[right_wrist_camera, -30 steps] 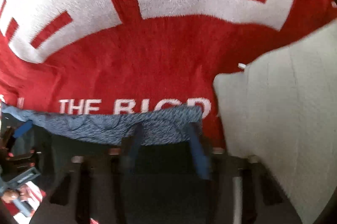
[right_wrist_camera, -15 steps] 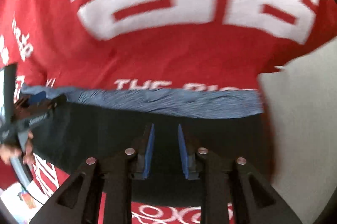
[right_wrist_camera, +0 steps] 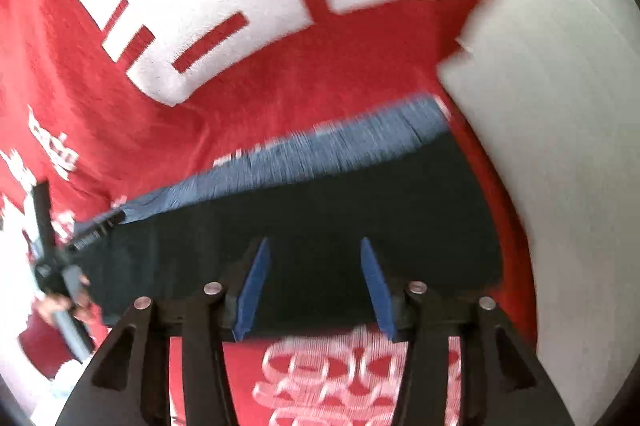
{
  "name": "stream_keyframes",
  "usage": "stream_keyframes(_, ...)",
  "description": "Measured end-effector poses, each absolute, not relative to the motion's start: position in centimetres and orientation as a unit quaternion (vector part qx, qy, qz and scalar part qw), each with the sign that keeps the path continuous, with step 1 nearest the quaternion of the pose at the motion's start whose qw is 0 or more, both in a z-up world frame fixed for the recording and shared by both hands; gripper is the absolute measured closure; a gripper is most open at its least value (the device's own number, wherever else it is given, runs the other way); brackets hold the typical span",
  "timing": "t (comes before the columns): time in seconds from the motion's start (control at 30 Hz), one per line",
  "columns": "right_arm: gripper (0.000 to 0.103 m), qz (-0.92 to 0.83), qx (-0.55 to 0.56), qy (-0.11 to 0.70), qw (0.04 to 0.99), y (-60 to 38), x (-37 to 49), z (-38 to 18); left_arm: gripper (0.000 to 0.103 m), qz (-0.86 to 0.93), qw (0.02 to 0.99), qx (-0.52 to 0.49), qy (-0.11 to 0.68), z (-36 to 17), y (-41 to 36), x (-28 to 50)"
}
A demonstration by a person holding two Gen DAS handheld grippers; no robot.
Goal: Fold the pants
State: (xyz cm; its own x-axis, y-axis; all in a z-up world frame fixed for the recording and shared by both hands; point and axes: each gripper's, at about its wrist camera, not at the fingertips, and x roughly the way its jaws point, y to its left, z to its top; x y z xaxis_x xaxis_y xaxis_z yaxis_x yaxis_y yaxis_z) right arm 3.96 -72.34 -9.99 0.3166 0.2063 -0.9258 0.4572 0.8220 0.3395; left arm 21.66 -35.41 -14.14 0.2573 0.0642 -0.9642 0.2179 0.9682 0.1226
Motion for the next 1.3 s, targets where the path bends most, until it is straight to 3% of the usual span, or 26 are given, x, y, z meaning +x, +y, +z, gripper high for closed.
stream_keyframes(0.13,0.051,-0.151,0.344,0.567,0.733,-73.2,-1.8,-10.9,0.014,-0.068,0.771,0.135,0.618,-14.7,-36.5,17.1)
stream_keyframes(0.4,0.052,-0.210,0.412,0.517,0.720,-73.8,-1.9,-12.5,0.014,-0.061,0.764,0.121,0.630,-16.1,-36.7,14.6)
stream_keyframes(0.43,0.057,-0.211,0.408,0.515,0.724,-73.8,-1.5,-12.5,0.014,-0.060,0.763,0.122,0.632,-16.1,-36.8,14.6)
stream_keyframes(0.47,0.083,-0.212,0.403,0.518,0.724,-73.5,-0.9,-12.7,0.014,-0.060,0.763,0.126,0.632,-16.0,-36.9,14.5)
stream_keyframes(0.5,0.097,-0.217,0.394,0.523,0.724,-73.4,-0.7,-12.7,0.014,-0.062,0.762,0.130,0.631,-16.1,-36.5,14.9)
stream_keyframes(0.6,0.098,-0.217,0.340,0.532,0.745,-72.4,-0.2,-11.3,0.014,-0.069,0.761,0.136,0.630,-16.1,-37.1,16.0)
stream_keyframes(0.73,0.095,-0.213,0.327,0.577,0.718,-72.2,-0.5,-14.1,0.014,-0.069,0.762,0.119,0.633,-16.6,-36.5,15.7)
stream_keyframes(0.77,0.085,-0.214,0.335,0.568,0.721,-72.7,-1.1,-13.7,0.014,-0.068,0.760,0.117,0.636,-16.5,-36.3,15.8)
stream_keyframes(0.8,0.066,-0.221,0.333,0.566,0.721,-72.9,-1.3,-13.4,0.014,-0.068,0.758,0.120,0.637,-16.3,-36.3,15.7)
stream_keyframes(0.87,0.051,-0.237,0.313,0.566,0.725,-72.7,-2.2,-11.7,0.014,-0.070,0.758,0.132,0.635,-15.6,-36.0,15.5)
stream_keyframes(1.17,0.051,-0.151,0.239,0.594,0.753,-64.1,-1.0,-9.1,0.014,-0.039,0.790,0.129,0.598,-12.9,-29.7,19.4)
stream_keyframes(1.3,0.051,-0.115,0.246,0.597,0.755,-58.4,0.9,-9.4,0.014,-0.030,0.795,0.135,0.591,-14.6,-26.0,23.9)
